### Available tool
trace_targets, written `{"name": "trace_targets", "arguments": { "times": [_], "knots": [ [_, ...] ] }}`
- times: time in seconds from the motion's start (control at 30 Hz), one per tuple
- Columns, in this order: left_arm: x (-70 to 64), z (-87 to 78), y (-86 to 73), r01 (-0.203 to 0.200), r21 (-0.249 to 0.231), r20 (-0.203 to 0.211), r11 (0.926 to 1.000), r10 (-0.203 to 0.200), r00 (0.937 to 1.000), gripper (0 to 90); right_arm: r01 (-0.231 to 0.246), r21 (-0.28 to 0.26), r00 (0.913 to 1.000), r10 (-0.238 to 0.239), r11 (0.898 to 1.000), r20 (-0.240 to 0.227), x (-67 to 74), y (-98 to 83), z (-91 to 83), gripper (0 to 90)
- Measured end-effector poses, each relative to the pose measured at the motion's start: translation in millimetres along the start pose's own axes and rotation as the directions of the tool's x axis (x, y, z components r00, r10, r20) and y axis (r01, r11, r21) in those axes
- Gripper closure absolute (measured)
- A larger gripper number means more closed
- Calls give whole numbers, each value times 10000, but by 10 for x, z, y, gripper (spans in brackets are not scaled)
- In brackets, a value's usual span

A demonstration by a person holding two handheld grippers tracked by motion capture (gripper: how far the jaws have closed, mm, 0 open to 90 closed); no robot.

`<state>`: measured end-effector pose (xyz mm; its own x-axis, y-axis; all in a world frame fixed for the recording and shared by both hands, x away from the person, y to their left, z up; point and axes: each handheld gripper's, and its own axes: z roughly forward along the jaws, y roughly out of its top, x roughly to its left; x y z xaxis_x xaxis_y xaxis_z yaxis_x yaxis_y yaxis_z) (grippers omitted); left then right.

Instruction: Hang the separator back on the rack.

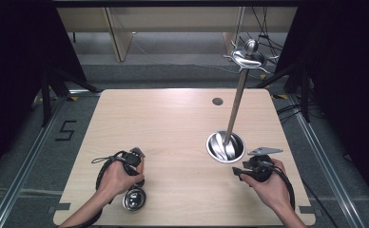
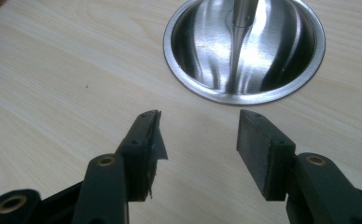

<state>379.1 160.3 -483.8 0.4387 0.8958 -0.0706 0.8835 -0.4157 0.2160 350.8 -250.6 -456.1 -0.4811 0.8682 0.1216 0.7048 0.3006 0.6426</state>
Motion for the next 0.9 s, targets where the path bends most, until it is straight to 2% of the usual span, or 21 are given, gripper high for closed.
{"name": "trace_targets", "arguments": {
  "times": [0.07, 0.1, 0.13, 0.17, 0.2, 0.23, 0.27, 0.3, 0.37, 0.43, 0.47, 0.5, 0.53, 0.57, 0.6, 0.63, 0.67, 0.7, 0.73, 0.8, 0.9],
  "knots": [
    [0, -6, -1, -5, 91, -100, 10000, 6, 9999, 593, -7, 23, 10000, 7, 10000, -18, 0, 0, -1, 497],
    [7, -5, -3, -176, 70, -197, 9998, 177, 9997, 593, 85, -29, 10000, -85, 10000, -50, -8, 2, 6, 497],
    [25, 4, -8, -492, 7, -90, 9988, 492, 9988, 606, -13, -451, 10000, 11, 9990, -48, 1, -9, 44, 497],
    [14, -17, -27, -542, 8, -400, 9985, 542, 9977, 640, 393, -6, 9992, -393, 9992, 24, -16, 0, 15, 497],
    [17, -12, -39, -616, -107, -404, 9980, 611, 9973, 660, -34, 196, 10000, 34, 9998, 10, 17, 2, 0, 497],
    [17, -12, -39, -616, -107, -404, 9980, 611, 9973, 679, -11, 222, 10000, 12, 9998, -56, 15, 1, 7, 497],
    [28, -20, -52, -913, -97, -580, 9958, 906, 9942, 686, 95, 26, 10000, -95, 10000, 4, 9, -2, 21, 497],
    [31, -21, -60, -962, -95, -610, 9953, 955, 9936, 687, 93, -153, 10000, -93, 9998, -6, 10, -8, 34, 497],
    [48, -27, -68, -1199, -134, -667, 9927, 1188, 9907, 689, 133, -59, 9999, -133, 9999, 6, 7, -8, 24, 497],
    [43, -18, -83, -1071, -293, -640, 9938, 1051, 9924, 690, 179, 66, 9998, -179, 9998, -43, -2, -6, 17, 496],
    [54, -53, -73, -1178, 105, -582, 9930, 1182, 9913, 690, 179, 66, 9998, -179, 9998, -43, -2, -6, 17, 496],
    [70, -65, -84, -1146, 130, -461, 9933, 1151, 9923, 691, 133, 96, 9999, -133, 9999, -19, 3, -6, 7, 495],
    [111, -68, -79, -1652, 12, -548, 9863, 1650, 9848, 691, 34, 149, 10000, -33, 9999, -21, 10, -6, 1, 495],
    [111, -68, -79, -1652, 12, -548, 9863, 1650, 9848, 691, 85, 94, 10000, -84, 9999, -36, 8, -5, 4, 495],
    [93, -63, -108, -1160, -91, -405, 9932, 1156, 9925, 691, 195, 22, 9998, -195, 9998, -39, 1, -5, 10, 495],
    [110, -71, -111, -1372, -40, -402, 9905, 1369, 9898, 691, 40, 120, 10000, -39, 9999, -39, 12, -5, 4, 495],
    [110, -71, -111, -1372, -40, -402, 9905, 1369, 9898, 691, 40, 120, 10000, -39, 9999, -39, 12, -5, 4, 495],
    [101, -63, -132, -1159, -286, -288, 9928, 1151, 9929, 692, 221, -51, 9997, -221, 9997, -40, 4, -2, 9, 496],
    [127, -73, -128, -1572, -266, -344, 9872, 1562, 9871, 691, 80, 10, 10000, -80, 10000, -6, 17, 0, -2, 496],
    [115, -80, -142, -1373, -358, -286, 9899, 1364, 9902, 691, -63, 9, 10000, 63, 10000, -5, 32, -1, -7, 496],
    [124, -115, -152, -1534, -1024, -264, 9828, 1514, 9881, 692, -43, -37, 10000, 44, 10000, 11, 32, -2, -7, 495]
  ]
}}
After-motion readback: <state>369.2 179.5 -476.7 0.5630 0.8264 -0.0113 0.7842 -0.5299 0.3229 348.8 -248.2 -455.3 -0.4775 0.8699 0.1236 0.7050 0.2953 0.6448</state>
